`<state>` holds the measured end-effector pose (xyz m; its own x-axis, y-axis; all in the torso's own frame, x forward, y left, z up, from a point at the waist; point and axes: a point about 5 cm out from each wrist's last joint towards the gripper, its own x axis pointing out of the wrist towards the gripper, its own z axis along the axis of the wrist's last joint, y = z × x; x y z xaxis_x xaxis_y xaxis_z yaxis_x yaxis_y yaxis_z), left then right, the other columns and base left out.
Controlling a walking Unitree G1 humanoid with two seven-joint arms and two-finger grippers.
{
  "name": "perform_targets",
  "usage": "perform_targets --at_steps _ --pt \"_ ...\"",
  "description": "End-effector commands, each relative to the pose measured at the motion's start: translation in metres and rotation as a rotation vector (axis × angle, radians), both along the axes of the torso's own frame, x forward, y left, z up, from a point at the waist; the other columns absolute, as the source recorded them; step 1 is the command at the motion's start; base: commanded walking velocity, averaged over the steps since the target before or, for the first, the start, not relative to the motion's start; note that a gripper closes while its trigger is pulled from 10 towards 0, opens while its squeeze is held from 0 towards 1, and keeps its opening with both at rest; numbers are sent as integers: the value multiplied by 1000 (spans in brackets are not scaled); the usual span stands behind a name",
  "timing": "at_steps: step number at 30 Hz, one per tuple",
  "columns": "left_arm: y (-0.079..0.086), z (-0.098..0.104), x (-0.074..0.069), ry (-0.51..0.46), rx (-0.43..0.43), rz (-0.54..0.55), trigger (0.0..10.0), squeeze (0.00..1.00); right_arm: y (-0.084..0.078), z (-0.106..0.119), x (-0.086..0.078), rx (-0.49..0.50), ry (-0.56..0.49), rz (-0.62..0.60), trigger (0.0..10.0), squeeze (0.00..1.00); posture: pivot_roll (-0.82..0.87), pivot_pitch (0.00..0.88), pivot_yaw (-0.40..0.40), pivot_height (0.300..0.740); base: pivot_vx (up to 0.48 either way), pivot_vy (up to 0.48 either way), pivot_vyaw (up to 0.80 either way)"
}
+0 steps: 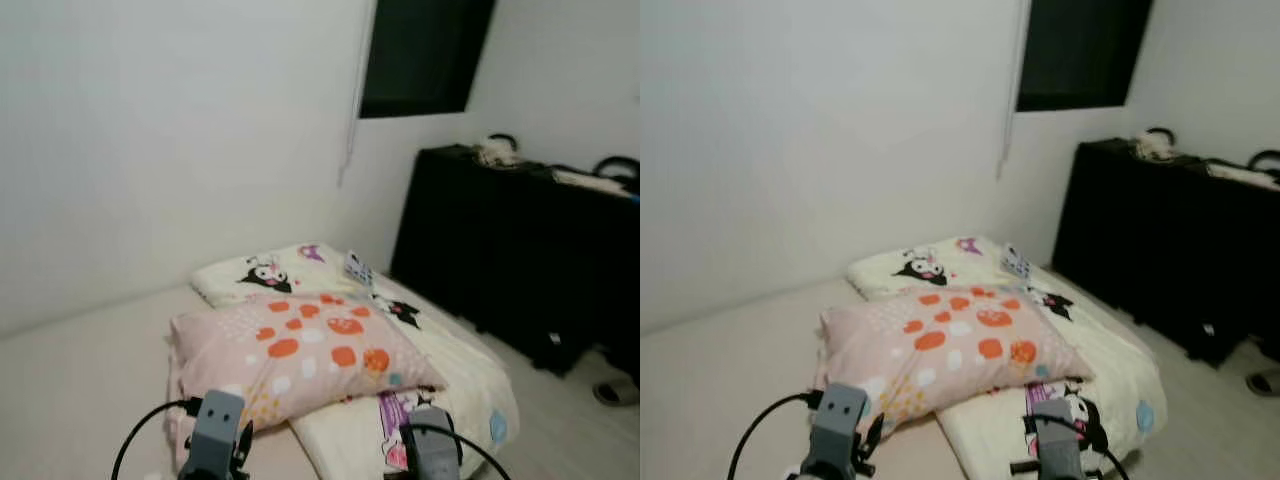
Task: Clean up the room
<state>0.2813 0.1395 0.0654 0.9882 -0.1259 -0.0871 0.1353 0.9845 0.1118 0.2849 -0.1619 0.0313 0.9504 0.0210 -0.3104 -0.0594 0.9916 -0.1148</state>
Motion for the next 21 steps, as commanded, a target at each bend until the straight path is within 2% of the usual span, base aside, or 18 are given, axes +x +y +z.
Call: perform_targets --at_steps 1,21 --pt "-3 1 0 -3 -7 -11 10000 0 -7 -4 -3 -10 19 -22 10000 0 -2 90 -39 740 0 0 -800" --pt "-3 1 1 0 2 -18 10000 0 -8 -3 -3 -12 19 -22 10000 0 -2 90 -35 740 0 0 -800"
